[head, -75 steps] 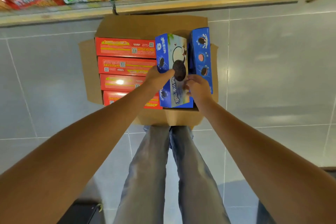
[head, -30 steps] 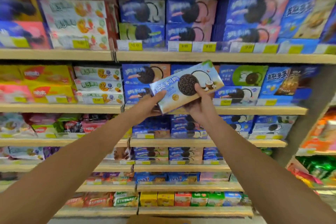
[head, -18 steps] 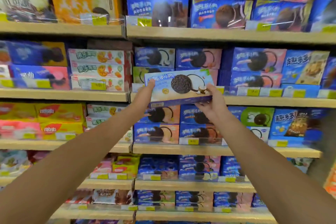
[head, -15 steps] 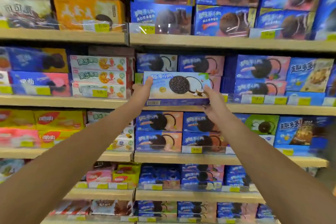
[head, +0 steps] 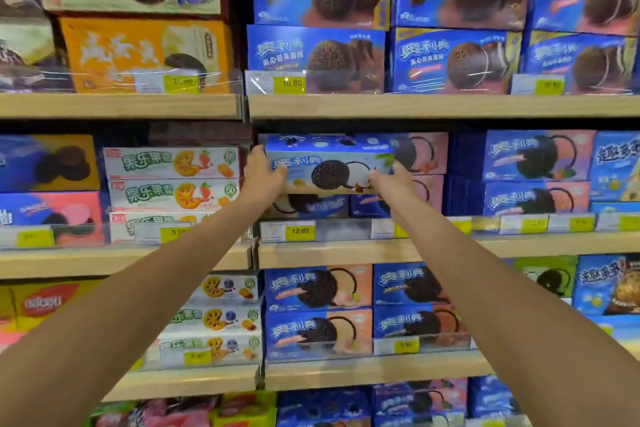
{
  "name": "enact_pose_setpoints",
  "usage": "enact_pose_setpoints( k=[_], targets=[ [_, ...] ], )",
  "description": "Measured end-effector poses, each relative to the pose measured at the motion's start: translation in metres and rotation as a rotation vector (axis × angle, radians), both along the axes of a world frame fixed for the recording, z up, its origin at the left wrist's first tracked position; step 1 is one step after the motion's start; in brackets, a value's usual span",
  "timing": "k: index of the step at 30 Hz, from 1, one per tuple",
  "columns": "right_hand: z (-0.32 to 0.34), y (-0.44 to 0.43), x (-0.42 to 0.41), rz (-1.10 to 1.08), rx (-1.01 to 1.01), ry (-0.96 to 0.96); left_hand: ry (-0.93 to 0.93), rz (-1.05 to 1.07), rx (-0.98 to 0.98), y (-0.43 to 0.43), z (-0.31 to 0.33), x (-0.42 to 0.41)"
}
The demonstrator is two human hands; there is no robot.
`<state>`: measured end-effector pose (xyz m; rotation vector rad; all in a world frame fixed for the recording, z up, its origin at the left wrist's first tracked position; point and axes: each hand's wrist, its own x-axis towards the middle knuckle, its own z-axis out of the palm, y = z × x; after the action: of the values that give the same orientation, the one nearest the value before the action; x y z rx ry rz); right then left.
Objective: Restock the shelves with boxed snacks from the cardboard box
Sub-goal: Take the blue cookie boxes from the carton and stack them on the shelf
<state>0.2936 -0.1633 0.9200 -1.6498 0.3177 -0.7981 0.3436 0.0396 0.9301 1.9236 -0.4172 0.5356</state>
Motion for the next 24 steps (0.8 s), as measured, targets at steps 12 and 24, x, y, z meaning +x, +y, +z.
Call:
enact_pose_setpoints(
  k=[12,24],
  targets=[
    [0.019,0.022,0.062,0.039,-0.045,-0.032,-0.145,0.194,-0.159,-0.010,-0.005,0.040],
    [0.018,0.025,0.076,0.200,0.005,0.065,0.086,0.080,-0.103,-0.016,-0.001,0.072]
  ],
)
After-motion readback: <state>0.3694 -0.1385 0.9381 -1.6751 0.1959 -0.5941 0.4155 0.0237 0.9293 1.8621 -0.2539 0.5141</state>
